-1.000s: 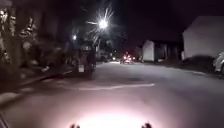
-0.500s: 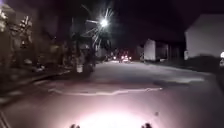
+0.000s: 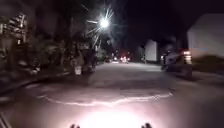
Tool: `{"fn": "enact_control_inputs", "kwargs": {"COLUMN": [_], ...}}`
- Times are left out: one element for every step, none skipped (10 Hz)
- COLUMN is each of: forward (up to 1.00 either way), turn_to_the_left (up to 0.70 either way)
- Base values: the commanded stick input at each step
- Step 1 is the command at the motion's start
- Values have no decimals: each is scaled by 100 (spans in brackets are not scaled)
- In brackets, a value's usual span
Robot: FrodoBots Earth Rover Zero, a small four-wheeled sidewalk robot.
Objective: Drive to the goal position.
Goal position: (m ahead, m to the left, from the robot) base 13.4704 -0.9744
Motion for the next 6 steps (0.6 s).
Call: {"fn": "enact_control_inputs", "kwargs": {"forward": [70,70,70,70,70,70], "turn_to_the_left": [0,0,0,0,0,0]}}
